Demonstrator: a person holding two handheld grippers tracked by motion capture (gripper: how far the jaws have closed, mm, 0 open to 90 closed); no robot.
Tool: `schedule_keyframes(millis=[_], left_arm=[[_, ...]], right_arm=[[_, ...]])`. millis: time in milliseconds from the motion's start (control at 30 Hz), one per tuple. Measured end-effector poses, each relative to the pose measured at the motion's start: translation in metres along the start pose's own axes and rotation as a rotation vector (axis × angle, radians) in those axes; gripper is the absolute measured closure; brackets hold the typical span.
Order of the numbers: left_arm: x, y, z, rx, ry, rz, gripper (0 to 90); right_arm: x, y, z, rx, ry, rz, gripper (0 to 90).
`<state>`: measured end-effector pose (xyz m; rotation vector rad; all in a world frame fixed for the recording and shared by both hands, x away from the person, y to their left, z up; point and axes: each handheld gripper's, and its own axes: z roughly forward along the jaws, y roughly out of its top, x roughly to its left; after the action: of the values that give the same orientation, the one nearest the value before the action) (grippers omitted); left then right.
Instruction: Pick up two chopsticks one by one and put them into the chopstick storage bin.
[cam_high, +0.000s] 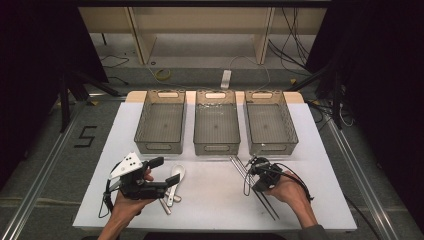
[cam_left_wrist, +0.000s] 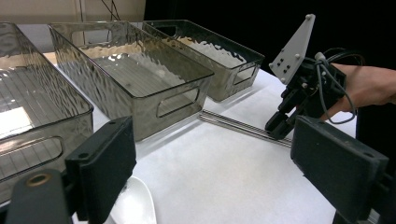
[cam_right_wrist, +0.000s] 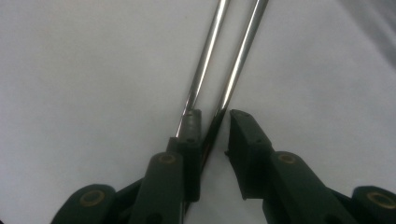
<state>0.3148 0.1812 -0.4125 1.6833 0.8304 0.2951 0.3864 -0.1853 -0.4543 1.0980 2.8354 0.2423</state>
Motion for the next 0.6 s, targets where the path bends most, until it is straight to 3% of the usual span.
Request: schedule_keyframes(millis=[600], left_arm=[[-0.0002,0.0001,-0.0001,0.001,0.000,0.004,13.7]], right_arm=[[-0.0081,0.0080,0.0012,0.052,0.029,0.042,86.2]])
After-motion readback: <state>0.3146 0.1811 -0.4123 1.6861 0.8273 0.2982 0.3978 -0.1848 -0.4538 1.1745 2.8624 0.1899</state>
